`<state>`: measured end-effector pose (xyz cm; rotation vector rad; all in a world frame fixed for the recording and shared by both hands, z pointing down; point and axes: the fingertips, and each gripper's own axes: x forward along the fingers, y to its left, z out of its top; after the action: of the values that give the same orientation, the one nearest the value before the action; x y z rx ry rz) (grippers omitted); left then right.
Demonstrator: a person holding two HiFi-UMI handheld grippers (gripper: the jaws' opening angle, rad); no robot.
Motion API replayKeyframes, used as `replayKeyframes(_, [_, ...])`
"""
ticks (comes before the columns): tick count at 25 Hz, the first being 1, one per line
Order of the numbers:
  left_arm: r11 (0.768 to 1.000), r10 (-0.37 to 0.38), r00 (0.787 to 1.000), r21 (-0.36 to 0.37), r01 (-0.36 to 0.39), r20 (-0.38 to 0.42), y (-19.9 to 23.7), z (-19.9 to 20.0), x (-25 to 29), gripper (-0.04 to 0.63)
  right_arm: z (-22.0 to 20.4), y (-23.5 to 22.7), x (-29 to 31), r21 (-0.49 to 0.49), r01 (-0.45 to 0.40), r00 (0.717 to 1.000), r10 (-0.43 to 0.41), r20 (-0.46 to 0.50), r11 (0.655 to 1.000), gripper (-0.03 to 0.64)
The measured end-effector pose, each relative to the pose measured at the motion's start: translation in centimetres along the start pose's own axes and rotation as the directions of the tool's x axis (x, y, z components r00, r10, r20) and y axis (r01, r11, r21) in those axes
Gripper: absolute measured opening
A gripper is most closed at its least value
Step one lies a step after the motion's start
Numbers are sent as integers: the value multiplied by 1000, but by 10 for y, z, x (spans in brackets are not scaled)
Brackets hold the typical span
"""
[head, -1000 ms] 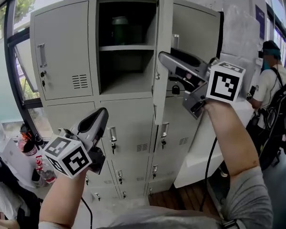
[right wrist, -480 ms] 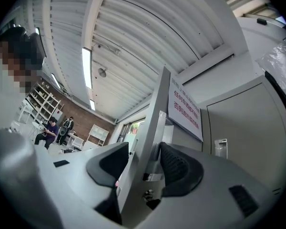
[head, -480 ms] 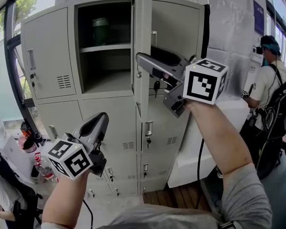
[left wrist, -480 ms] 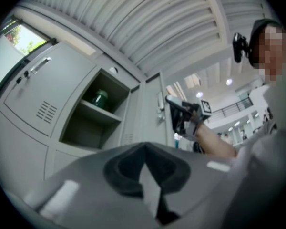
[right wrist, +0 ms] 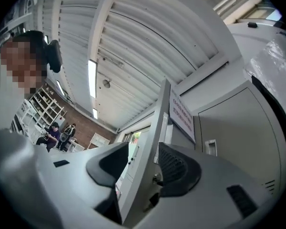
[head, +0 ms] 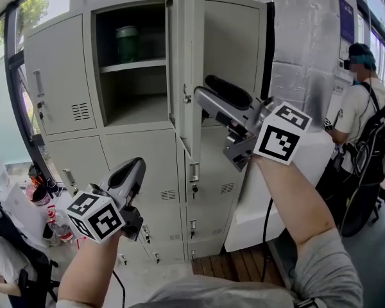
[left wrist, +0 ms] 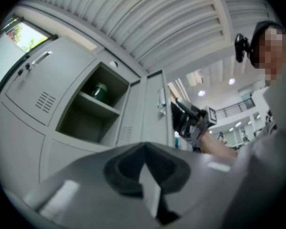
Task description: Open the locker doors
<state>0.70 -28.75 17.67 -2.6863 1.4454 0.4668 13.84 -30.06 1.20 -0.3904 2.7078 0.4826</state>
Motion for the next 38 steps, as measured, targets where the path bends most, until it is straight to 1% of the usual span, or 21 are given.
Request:
replayKeyframes(4, [1000,-6,1000,-5,6,-13,-5,-7,4,5,0,-5,-32,-14,39,999,-38,31,999,190])
replayKeyframes(7, [1000,-5,1000,-10,5,-3,-6,-9,2,5,-15,-11,-67,25,90,995,-90,31,996,182])
replayKeyframes(10, [1000,1,1000,-18,-1,6,-6,-16,-2,5,-57,-6,-98,114,135,991,-133,-24,984,155])
replayKeyframes(12, [1000,6,1000,-28,-6,-1,-6,-25,-3,5,-92,1,-109,164,155,986,-144,-79,974,141])
replayKeyframes(14, [999,3,1000,-52,-3,-4,-6,-34,-2,5,-119,4,-114,206,169,983,-149,-111,964,137])
replayKeyframes(16, [998,-10,1000,-65,10,-4,-6,-41,0,3,-134,4,-115,244,177,981,-151,-124,953,135])
replayKeyframes(18, [998,-20,1000,-54,20,-8,-8,-43,-1,2,-139,6,-112,255,177,980,-148,-130,951,135])
replayKeyframes(23, [998,-30,1000,-57,30,-4,-6,-38,-4,3,-132,2,-108,214,181,979,-155,-135,960,135])
replayKeyframes(27, [999,-26,1000,-42,25,-7,-3,-37,-8,5,-120,-18,-99,156,204,974,-183,-136,967,135])
replayKeyframes(30, [999,-25,1000,-37,24,-13,0,-36,-9,5,-102,-55,-76,64,234,963,-223,-149,970,135])
replayKeyframes(33, [999,-25,1000,-21,24,-17,0,-32,-10,5,-83,-103,-43,-23,275,945,-275,-178,961,135])
replayKeyframes(36, [1000,-23,999,6,23,-24,0,-27,-12,5,-72,-143,-1,-46,294,929,-297,-221,955,143])
replayKeyframes(38, [1000,-19,999,18,20,-29,1,-27,-14,5,-68,-161,27,-49,293,925,-296,-237,955,150])
